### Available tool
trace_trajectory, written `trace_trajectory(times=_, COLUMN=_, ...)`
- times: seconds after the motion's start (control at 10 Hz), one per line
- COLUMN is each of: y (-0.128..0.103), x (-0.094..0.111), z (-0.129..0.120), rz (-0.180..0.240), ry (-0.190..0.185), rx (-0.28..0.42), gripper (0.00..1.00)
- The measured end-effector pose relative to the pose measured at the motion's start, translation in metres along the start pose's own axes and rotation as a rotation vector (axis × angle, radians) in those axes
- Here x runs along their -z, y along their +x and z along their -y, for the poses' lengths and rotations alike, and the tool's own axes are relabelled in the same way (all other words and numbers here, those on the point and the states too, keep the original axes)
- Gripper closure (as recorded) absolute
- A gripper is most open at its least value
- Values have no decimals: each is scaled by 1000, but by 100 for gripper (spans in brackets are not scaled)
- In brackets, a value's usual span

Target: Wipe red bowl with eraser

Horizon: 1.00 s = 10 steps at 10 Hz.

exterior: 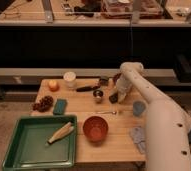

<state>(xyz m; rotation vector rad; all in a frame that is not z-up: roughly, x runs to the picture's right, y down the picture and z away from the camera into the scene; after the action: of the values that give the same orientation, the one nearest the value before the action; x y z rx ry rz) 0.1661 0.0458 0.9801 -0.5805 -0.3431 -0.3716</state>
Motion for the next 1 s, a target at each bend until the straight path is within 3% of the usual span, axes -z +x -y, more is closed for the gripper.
trace_trajectory(times=0.2, y=-3, x=5, z=-4, rz=-11, ry=9, rx=7, gripper=100)
trace_trajectory(times=0.4, y=-10, x=37, z=-16, rz=-33, ry=55, rx=3, gripper=100)
trace_trajectory(times=0.7, y=-28, x=109, z=-23, rz=-37, ry=126, rx=3, gripper=100)
trace_trajectory(times=0.8, y=-38, x=141, z=-29, rz=-28, ry=155, rx=10, gripper=100)
trace_trajectory(times=1.0, y=-63, x=177, z=-48, rz=8, ry=175, rx=48, gripper=100)
